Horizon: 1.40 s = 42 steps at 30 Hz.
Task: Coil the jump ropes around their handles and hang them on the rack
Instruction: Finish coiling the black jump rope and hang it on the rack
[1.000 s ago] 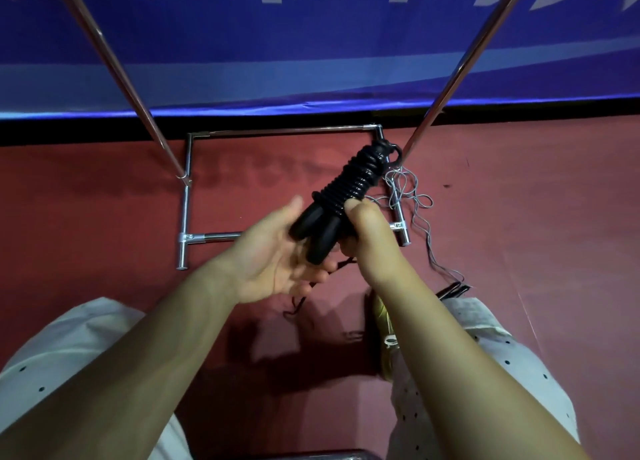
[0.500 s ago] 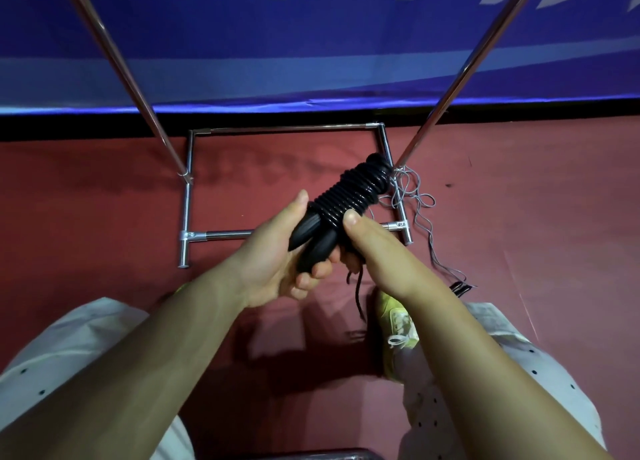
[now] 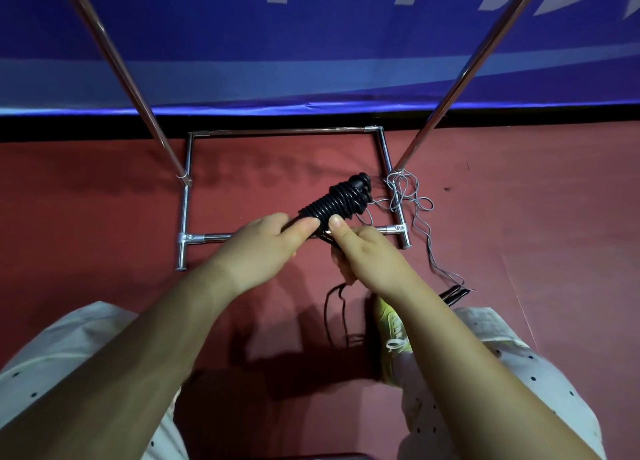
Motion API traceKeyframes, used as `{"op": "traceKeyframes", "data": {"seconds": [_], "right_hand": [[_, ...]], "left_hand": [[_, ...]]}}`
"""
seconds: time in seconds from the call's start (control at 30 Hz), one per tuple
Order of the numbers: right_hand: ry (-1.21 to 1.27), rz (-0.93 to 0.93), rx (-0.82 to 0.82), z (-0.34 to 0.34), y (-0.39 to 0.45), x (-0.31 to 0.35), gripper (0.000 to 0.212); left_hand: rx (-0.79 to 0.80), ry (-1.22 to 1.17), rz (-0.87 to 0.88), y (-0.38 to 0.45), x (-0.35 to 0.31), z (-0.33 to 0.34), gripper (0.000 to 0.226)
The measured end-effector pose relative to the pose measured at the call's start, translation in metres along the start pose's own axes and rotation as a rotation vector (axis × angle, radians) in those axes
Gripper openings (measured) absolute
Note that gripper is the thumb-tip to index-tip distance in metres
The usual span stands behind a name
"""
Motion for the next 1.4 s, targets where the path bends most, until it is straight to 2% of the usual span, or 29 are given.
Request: {"op": "traceKeyframes", "data": {"seconds": [0.13,0.27,0.47,0.53,0.63,0.7,0.8,0.9,1.0,1.1,1.23,1.33,1.4], "right_hand": [[0.149,0.086,0.039,0.003,-0.001,-0.006,0.062],[0.178,0.134,0.053,0.010,-0.002,-0.011,0.055],[0.136,0.139,0.010,0.011,-0.004,-0.011,0.053],[0.150,0.141,-0.017,0.007,-0.005,-0.010,0.051],[0.103,0.089,-0.054,0.000,-0.002,-0.007,0.052],[0.054,-0.011,-0.055,-0.001,-0.001,-0.002,0.054],[0.045,-0.202,-0.026,0.001,-0.005,0.010,0.046],[0.030,-0.303,0.003,-0.002,-0.009,0.017,0.040],[0.002,-0.197,0.053,-0.003,-0.005,0.009,0.038],[0.038,-0.050,0.108,-0.001,-0.004,0.003,0.047],[0.009,0.066,0.119,-0.005,-0.007,0.003,0.061],[-0.089,0.081,0.083,-0.005,-0.007,0.001,0.069],[-0.043,0.119,0.064,-0.001,-0.005,-0.005,0.068]], "left_hand": [[0.010,0.061,-0.035,0.003,0.005,0.002,0.058],[-0.039,0.023,0.029,0.000,-0.003,0.003,0.033],[-0.121,0.025,0.128,-0.001,-0.009,0.003,0.034],[-0.103,-0.030,0.123,-0.001,-0.010,0.007,0.036],[0.057,-0.496,-0.091,-0.001,0.002,0.013,0.035],[0.301,-0.672,-0.202,-0.007,0.003,0.023,0.053],[0.670,-0.906,-0.254,-0.030,-0.012,0.044,0.076],[0.794,-1.091,-0.210,-0.041,-0.028,0.054,0.078],[0.721,-0.998,-0.188,-0.033,-0.023,0.053,0.074],[0.516,-0.759,-0.155,-0.022,-0.014,0.045,0.075],[0.304,-0.576,-0.104,-0.019,-0.010,0.033,0.070],[0.239,-0.469,-0.118,-0.016,-0.007,0.032,0.058],[0.209,-0.410,-0.122,-0.013,-0.004,0.031,0.051]]}}
Point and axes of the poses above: each hand's wrist, its own y-axis towards the middle knuckle, its own z-axis out of the palm, x = y × z, the point moved 8 cm from there along y, towards the middle knuckle, and after that the axes turned 9 degrees about y, right-handed, at the moved point
